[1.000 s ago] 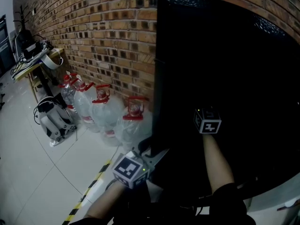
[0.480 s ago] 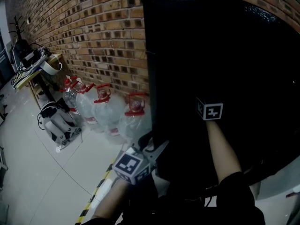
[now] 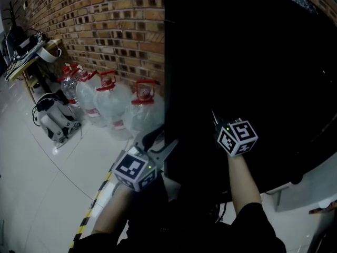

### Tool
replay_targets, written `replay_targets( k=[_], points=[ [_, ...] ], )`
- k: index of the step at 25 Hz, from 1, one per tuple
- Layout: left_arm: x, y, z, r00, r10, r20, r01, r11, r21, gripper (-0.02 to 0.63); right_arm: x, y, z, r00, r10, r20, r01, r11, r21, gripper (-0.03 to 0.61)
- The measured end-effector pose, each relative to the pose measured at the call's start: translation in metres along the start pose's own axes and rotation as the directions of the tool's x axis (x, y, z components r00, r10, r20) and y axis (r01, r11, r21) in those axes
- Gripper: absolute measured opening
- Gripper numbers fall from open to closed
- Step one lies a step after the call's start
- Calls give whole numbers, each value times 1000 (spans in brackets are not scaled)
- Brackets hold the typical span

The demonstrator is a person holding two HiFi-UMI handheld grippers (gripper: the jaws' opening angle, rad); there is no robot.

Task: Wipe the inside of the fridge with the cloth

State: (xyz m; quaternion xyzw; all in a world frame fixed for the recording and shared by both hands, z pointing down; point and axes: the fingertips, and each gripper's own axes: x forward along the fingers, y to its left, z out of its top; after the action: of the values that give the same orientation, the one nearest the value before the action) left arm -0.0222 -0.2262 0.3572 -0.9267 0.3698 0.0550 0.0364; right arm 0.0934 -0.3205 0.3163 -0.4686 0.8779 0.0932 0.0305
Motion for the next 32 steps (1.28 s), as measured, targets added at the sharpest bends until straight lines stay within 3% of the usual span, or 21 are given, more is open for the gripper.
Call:
replay_targets(
  k=[5, 10, 12, 21, 25, 32],
  points=[
    [-9, -4, -6, 1000, 26, 2, -26, 999, -24, 249, -27, 63, -3, 981, 192, 22, -192, 981, 9, 75],
    [-13, -14, -19, 1000, 5, -8, -5, 1000, -26, 249, -32, 114, -16, 922, 386, 31, -386, 922, 10, 75],
    [-12, -13, -18, 1000, 9, -1, -9, 1000, -24, 249, -27, 124, -22, 911, 412, 12, -412, 911, -15, 75],
    [-12, 0, -18, 1000, 28, 2, -28, 998, -51, 249, -3, 82, -51, 956, 288, -49, -289, 957, -11, 75],
    [-5, 4, -22, 1000, 17, 9, -17, 998, -52, 249, 13, 51, -65, 981, 158, -114, -160, 987, -7, 75],
    [3, 8, -19, 1000, 7, 23, -6, 999, -41, 249, 35, 14, -76, 984, 75, -161, -79, 997, -22, 75]
  ],
)
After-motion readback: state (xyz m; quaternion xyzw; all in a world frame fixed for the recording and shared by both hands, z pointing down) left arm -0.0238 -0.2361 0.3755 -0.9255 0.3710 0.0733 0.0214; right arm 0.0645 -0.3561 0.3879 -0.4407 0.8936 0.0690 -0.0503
